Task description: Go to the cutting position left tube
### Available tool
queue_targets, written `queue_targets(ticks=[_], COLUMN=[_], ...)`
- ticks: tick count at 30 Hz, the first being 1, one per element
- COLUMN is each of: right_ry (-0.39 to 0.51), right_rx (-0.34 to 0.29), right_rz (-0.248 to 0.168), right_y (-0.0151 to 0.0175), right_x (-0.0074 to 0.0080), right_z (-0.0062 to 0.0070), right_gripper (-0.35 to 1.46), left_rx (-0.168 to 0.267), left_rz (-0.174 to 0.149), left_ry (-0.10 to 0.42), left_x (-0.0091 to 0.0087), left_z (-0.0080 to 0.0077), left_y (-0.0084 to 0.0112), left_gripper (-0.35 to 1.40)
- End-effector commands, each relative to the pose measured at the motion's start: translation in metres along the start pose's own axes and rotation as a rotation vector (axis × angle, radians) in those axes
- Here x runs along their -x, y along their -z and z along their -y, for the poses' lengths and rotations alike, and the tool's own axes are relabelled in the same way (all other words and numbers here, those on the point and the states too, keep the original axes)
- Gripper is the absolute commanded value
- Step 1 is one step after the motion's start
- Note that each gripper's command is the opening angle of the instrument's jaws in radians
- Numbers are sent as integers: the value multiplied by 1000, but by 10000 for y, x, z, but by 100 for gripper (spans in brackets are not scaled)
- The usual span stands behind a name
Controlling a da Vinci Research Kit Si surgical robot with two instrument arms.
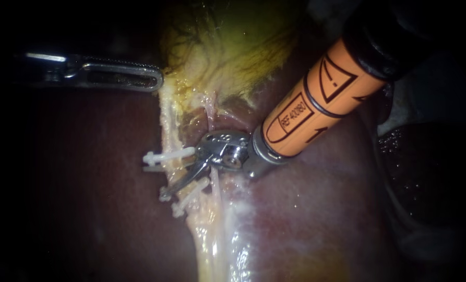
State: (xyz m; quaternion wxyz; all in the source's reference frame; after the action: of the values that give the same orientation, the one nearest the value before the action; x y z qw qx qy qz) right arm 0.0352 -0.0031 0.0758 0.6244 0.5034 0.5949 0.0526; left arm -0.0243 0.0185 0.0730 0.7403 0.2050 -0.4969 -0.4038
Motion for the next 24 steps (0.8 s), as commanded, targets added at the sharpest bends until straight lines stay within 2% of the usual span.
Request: queue_targets(ticks=[1, 9, 14, 24], right_ry=[4, -9, -15, -26], right_rx=[3, 19, 37, 28], right_rz=[-1, -30, -45, -71], right_y=[0, -3, -9, -18], right_x=[-4, -36, -54, -70], right_z=[2, 17, 25, 35], right_gripper=[83, 83, 90, 90], left_rx=[0, 0, 0, 0], left_rz=[0, 0, 0, 0], left_ry=[0, 0, 0, 0], left_x=[0, 0, 0, 0], left_z=[0, 0, 0, 0], left_y=[0, 0, 0, 1], left_gripper=[-35, -35, -35, -35])
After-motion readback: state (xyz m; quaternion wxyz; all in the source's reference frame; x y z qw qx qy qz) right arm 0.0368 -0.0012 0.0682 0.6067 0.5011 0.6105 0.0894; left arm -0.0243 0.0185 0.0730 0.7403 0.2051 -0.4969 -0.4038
